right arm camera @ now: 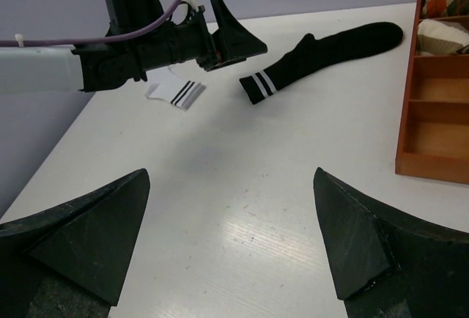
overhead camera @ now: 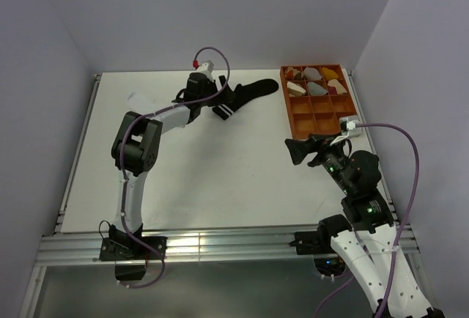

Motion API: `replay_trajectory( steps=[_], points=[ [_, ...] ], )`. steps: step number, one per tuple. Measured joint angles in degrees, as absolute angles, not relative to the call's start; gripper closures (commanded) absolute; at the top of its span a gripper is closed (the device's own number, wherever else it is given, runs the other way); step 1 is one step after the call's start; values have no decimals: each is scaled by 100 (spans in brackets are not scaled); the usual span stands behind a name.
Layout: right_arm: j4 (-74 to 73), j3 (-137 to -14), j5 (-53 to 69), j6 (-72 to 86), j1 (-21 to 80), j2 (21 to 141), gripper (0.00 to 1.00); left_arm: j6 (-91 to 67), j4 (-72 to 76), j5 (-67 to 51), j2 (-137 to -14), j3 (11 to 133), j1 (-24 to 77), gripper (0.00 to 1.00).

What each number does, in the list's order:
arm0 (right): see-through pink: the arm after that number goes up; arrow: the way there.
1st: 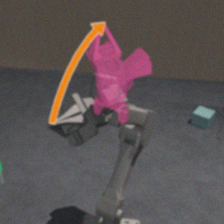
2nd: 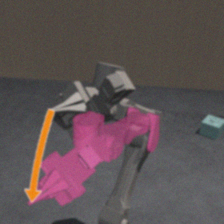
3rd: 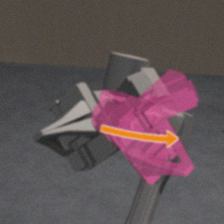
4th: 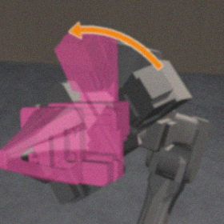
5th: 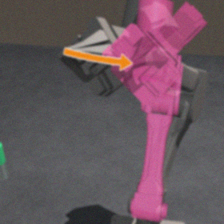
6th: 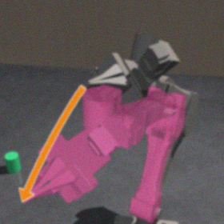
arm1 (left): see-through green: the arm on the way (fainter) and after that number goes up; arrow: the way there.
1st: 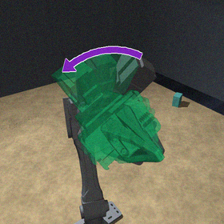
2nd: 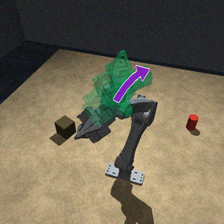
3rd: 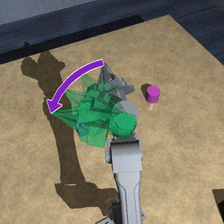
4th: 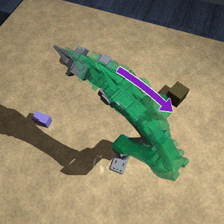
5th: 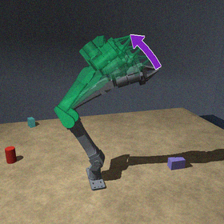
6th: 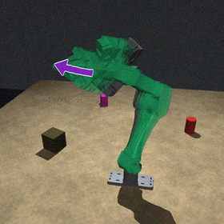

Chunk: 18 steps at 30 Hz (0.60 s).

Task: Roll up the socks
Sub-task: Move the sock to the center of the board.

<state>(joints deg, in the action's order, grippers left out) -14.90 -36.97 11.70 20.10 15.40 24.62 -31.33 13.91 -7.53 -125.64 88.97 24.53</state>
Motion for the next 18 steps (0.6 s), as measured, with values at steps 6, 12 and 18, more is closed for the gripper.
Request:
replay_trajectory(
  steps=[6, 12, 18],
  points=[
    [-1511, -3697, 1203, 2010, 1540, 2574, 0, -3225, 1365, -862, -12901, 9153, 2611, 7],
    [-1531, -3695, 1223, 2010, 1540, 2716, 0, -3374, 976, -880, -13037, 9137, 2672, 7],
    [-1500, -3636, 1319, 2010, 1540, 2729, 0, -3527, 1061, -819, -12864, 8801, 2703, 7]
  ],
)
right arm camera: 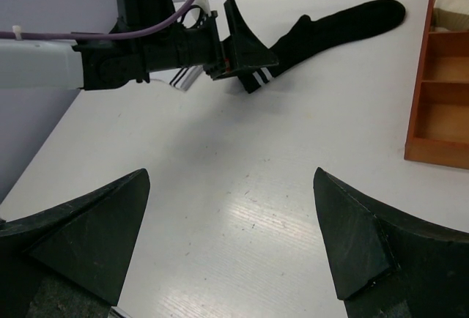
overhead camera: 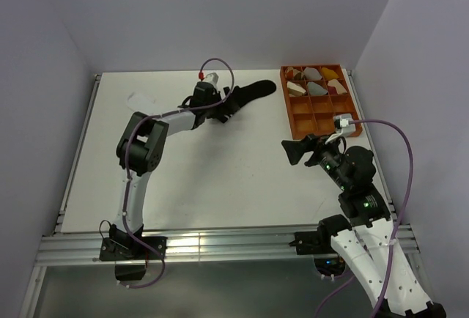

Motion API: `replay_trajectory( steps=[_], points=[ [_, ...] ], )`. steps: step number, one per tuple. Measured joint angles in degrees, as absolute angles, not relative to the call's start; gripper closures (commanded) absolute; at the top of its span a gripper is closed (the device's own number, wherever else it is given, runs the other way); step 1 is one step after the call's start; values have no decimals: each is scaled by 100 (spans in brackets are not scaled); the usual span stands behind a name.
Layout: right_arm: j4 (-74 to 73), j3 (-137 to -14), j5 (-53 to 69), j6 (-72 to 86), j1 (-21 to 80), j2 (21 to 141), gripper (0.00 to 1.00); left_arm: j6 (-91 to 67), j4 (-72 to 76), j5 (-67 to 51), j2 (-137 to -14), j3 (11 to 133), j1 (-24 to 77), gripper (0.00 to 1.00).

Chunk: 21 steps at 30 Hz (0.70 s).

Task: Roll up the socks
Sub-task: Move the sock to the center of the board.

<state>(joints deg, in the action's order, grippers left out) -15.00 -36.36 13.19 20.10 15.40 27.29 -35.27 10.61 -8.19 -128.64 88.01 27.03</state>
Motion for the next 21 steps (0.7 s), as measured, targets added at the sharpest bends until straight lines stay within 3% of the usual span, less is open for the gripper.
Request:
replay_trajectory(
  steps=[21],
  points=[
    [-1103, -3592, 1551, 1852, 1927, 3433, 0, -4434, 1020, -600, -10287, 5391, 3374, 6]
  ],
)
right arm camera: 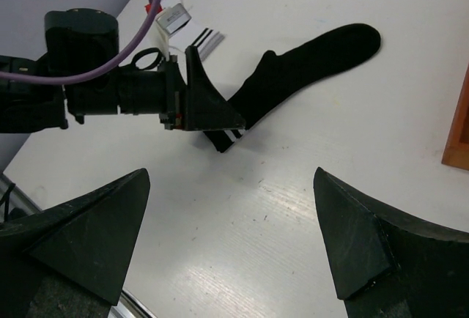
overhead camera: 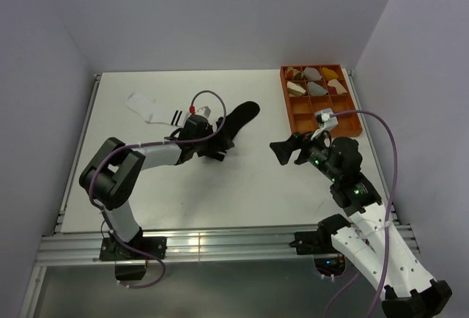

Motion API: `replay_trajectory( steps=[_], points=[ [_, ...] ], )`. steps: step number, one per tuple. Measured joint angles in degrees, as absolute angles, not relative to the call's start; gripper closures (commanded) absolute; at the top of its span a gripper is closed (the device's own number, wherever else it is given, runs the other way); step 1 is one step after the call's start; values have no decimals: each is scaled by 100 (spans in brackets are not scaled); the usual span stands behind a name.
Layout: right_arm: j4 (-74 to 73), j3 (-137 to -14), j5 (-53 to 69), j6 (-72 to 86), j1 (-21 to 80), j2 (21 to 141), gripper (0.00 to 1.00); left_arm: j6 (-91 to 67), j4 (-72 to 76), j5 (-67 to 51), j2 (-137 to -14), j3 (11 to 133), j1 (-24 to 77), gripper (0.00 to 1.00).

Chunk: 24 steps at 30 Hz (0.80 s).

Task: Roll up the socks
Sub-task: Move the sock to the center of the board.

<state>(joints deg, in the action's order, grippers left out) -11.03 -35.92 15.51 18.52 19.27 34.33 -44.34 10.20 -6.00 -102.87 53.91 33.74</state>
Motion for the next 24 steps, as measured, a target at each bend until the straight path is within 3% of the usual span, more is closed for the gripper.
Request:
replay_trajectory(
  steps=[12, 24],
  points=[
    [-799, -3520, 1081, 1859, 2783, 3981, 0, -4768, 934, -456, -9026, 4066, 3629, 2],
    [-495, -3979, 290, 1240, 3739, 5120, 3, -4759, -502, 327, -7596, 4797, 3544, 1]
  ],
)
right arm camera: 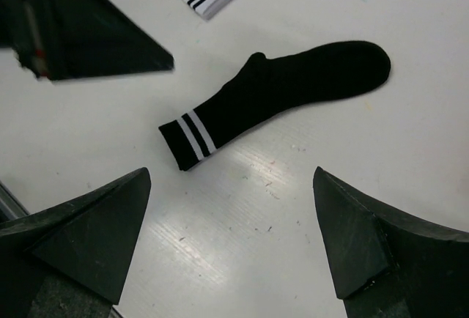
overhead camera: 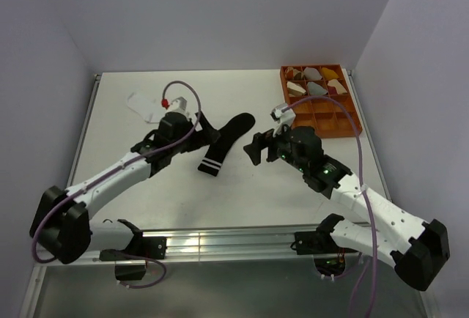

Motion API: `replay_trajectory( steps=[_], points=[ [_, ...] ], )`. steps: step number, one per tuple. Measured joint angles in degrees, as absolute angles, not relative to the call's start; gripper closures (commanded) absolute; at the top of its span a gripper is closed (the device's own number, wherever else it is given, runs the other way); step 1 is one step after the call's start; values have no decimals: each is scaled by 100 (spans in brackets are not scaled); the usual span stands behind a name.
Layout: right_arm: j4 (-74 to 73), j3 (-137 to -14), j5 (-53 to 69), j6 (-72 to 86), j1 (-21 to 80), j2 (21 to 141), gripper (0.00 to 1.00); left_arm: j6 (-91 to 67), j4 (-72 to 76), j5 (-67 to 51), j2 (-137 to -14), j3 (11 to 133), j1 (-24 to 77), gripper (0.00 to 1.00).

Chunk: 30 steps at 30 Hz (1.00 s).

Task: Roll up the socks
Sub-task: Move the sock to the center of the board.

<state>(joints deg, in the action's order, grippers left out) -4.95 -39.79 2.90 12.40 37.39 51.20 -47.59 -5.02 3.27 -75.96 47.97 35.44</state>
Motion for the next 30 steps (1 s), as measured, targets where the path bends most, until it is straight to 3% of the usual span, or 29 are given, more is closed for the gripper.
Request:
replay_trajectory(
  steps=[6, 13, 19, 21, 30],
  points=[
    [-163, -4254, -99, 403, 4491, 6182, 12, -4591, -923, 305, -6582, 4827, 2163, 1],
    [34, -4466, -185, -639, 5290, 7671, 21, -3990, -1673, 152, -6272, 4818, 908, 2],
    [58, -5172, -60, -1179, 5478, 8772, 30, -3553, -1975, 556, -5874, 4661, 792, 3],
    [89, -5332, -1, -1302, 5505, 9032, 37, -3476, -2016, 679, -5789, 4595, 792, 3],
    [10, -5666, 165, -1588, 5590, 9824, 47, -3361, -2106, 893, -5782, 4532, 792, 4]
  ],
)
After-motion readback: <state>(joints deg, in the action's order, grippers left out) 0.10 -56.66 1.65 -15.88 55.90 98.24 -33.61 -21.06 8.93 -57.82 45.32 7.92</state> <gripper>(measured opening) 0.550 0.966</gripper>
